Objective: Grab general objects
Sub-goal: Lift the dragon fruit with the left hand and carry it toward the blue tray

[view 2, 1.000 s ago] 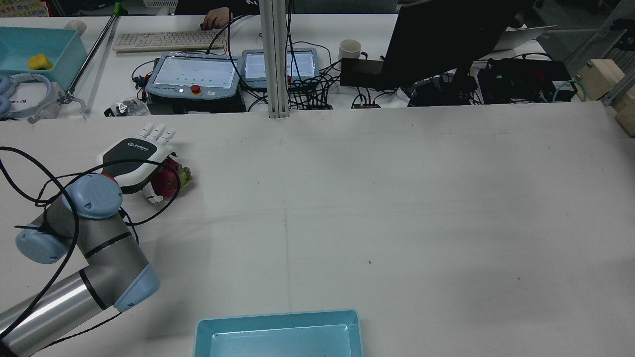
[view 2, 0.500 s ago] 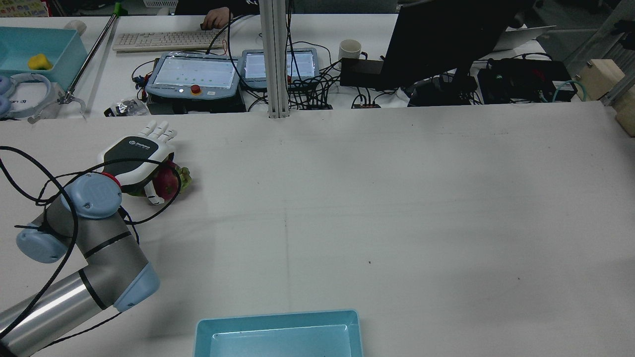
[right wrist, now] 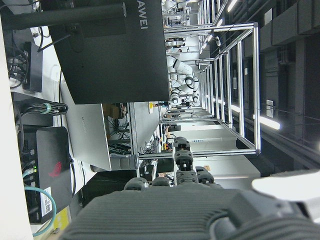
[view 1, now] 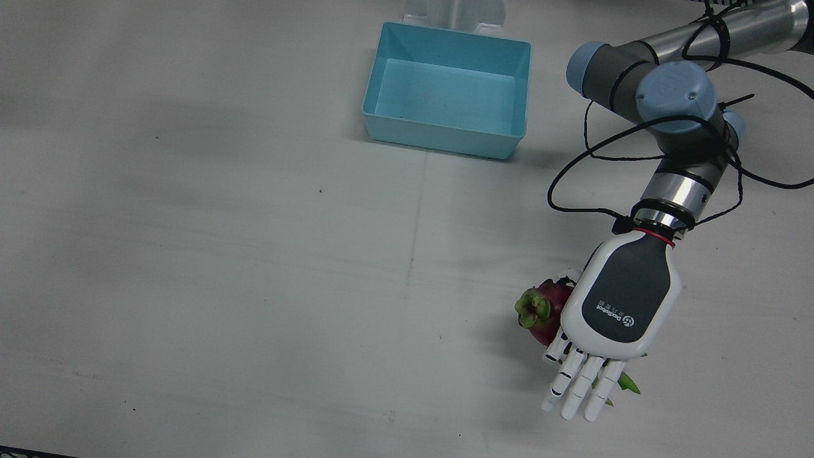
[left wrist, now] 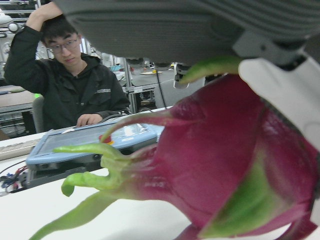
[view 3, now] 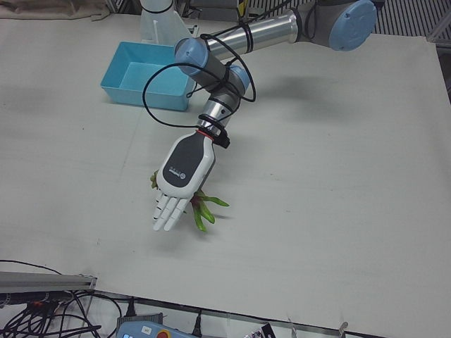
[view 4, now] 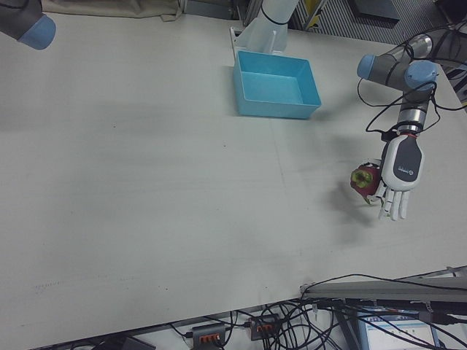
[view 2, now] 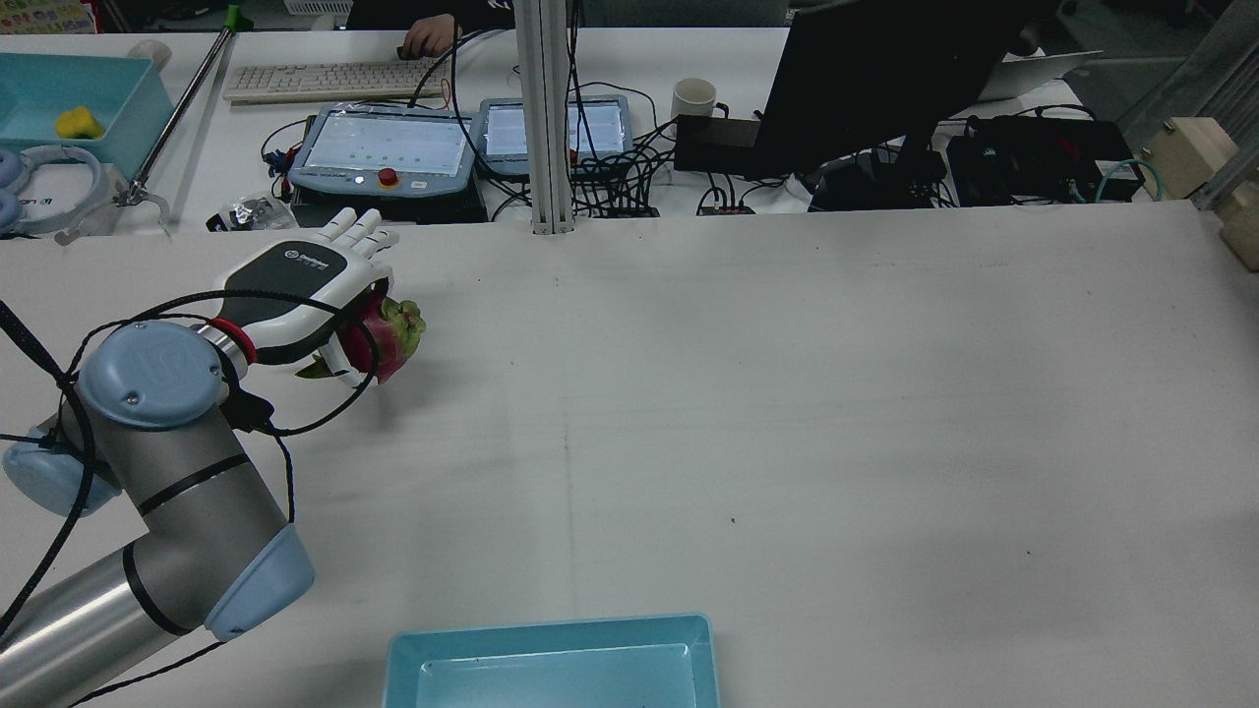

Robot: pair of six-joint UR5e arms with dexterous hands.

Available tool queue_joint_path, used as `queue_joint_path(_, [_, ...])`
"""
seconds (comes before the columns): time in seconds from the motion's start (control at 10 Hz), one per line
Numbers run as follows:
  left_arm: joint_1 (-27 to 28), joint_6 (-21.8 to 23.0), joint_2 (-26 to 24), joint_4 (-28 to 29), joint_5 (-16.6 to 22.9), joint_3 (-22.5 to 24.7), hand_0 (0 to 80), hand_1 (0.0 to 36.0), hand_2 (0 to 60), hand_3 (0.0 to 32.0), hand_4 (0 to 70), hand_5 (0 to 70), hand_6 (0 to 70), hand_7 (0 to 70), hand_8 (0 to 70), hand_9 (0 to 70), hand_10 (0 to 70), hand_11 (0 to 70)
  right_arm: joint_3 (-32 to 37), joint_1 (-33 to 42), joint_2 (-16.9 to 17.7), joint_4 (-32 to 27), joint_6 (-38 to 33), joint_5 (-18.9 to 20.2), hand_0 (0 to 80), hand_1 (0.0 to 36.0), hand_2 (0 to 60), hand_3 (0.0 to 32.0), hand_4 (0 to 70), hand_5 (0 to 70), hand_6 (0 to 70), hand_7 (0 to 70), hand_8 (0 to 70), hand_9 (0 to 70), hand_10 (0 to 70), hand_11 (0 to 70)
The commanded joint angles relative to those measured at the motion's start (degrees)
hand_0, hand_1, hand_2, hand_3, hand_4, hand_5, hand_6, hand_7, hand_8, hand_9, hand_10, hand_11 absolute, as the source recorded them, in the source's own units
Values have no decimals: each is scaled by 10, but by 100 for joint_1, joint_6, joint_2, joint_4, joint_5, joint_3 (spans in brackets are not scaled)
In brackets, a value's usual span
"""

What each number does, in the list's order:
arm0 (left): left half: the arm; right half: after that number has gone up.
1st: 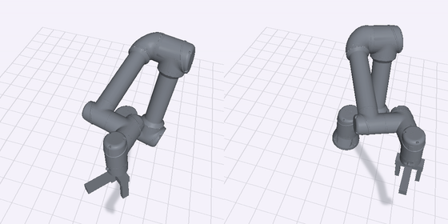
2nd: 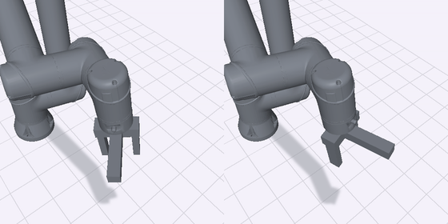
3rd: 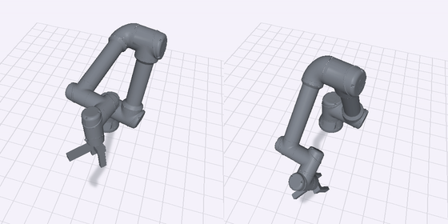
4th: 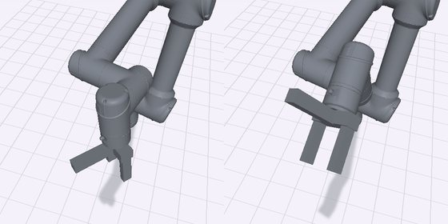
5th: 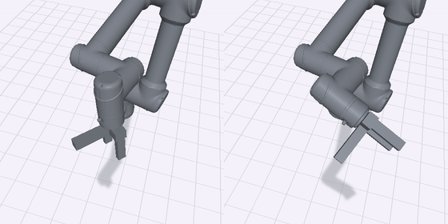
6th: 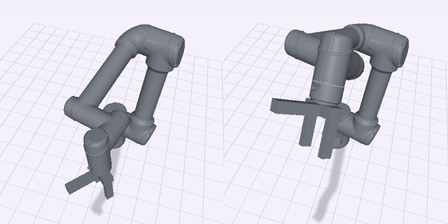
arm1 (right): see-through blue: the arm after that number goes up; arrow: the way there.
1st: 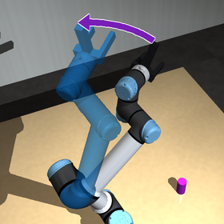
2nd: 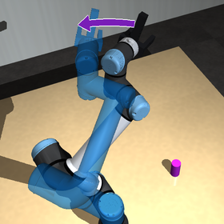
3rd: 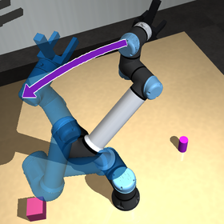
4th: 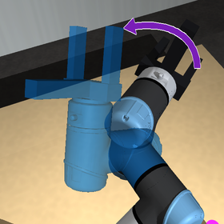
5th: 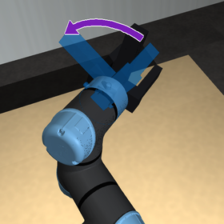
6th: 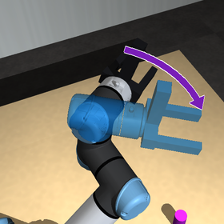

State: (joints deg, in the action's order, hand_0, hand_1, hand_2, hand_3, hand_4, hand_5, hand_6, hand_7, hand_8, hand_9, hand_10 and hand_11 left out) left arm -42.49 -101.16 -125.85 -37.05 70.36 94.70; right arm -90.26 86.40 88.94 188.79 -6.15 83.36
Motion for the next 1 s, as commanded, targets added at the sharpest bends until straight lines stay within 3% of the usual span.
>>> queue_joint_path(0.0, [4, 287, -220, -232, 1405, 892, 511, 360, 600, 0, 385, 486, 14, 149, 0, 15, 17, 49, 0, -9, 0, 9, 0, 5, 0, 0, 0, 0, 0, 0, 0, 0, 0, 0, 0, 0])
queue_joint_path(0.2, [13, 701, -562, -293, 1987, 910, 512, 360, 600, 0, 358, 465, 0, 137, 0, 13, 6, 32, 0, 0, 0, 0, 0, 5, 0, 0, 0, 0, 0, 0, 0, 0, 0, 0, 0, 0])
queue_joint_path(0.5, [161, 929, -1064, -329, 2822, 1137, 524, 360, 600, 0, 342, 456, 0, 141, 0, 14, 0, 24, 0, 0, 0, 0, 0, 5, 0, 0, 0, 0, 0, 0, 0, 0, 0, 0, 0, 0])
queue_joint_path(0.9, [609, 1124, -1065, -215, 3193, 1910, 545, 360, 600, 0, 332, 454, 0, 148, 0, 15, 0, 24, 0, 0, 0, 0, -9, 5, 0, 0, 0, 0, 0, 0, 0, 0, 0, 0, 0, 0])
